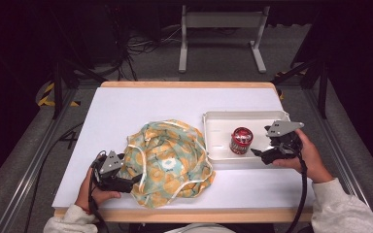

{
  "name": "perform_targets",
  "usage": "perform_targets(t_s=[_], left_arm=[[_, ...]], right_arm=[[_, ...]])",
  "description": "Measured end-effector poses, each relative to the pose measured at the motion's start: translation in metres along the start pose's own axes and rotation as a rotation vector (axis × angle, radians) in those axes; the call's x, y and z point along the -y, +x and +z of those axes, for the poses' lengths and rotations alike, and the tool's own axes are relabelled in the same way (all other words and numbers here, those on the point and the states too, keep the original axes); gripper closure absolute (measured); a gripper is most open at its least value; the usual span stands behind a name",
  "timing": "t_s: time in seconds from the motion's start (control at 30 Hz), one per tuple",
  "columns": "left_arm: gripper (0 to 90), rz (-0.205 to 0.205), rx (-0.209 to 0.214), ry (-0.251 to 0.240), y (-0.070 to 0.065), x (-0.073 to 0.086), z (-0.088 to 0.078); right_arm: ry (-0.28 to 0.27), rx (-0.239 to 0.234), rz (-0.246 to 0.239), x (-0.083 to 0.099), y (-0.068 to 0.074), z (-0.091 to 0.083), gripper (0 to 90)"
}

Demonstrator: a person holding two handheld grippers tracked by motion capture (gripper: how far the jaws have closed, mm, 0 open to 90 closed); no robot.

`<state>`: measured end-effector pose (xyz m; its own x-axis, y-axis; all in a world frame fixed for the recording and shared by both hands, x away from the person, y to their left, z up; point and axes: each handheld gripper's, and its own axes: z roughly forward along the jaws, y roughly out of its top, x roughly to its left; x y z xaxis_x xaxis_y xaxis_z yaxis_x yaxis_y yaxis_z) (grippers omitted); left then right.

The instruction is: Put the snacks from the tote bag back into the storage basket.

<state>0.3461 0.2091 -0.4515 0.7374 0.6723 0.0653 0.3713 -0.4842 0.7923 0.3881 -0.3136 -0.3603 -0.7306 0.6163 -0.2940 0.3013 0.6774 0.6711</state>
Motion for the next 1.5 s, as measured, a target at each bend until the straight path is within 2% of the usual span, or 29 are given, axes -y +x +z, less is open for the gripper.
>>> perform_targets(t_s=[0.27,0.8,1.03,1.27,1.43,1.5], left_arm=[[4.7,-0.001,-0.002,0.001,0.000,0.000,0.000],[4.7,-0.002,0.000,0.005,0.001,0.000,0.001],[4.7,-0.008,0.001,0.006,0.000,0.000,0.001],[4.7,-0.005,-0.002,0.006,0.000,0.000,0.001],[4.7,-0.006,-0.002,0.008,0.000,0.000,0.001],[4.7,-0.005,-0.002,0.008,0.000,0.000,0.001]], right_arm=[[-0.014,0.023,0.025,0.014,-0.001,-0.006,8.6],[-0.018,0.059,0.015,0.039,0.005,-0.009,7.4],[-0.029,0.066,0.033,0.047,0.005,-0.011,7.4],[-0.010,0.073,0.040,0.058,0.008,-0.012,7.1],[-0.025,0.082,0.046,0.068,0.011,-0.012,4.8],[-0.038,0.091,0.067,0.073,0.012,-0.013,4.8]])
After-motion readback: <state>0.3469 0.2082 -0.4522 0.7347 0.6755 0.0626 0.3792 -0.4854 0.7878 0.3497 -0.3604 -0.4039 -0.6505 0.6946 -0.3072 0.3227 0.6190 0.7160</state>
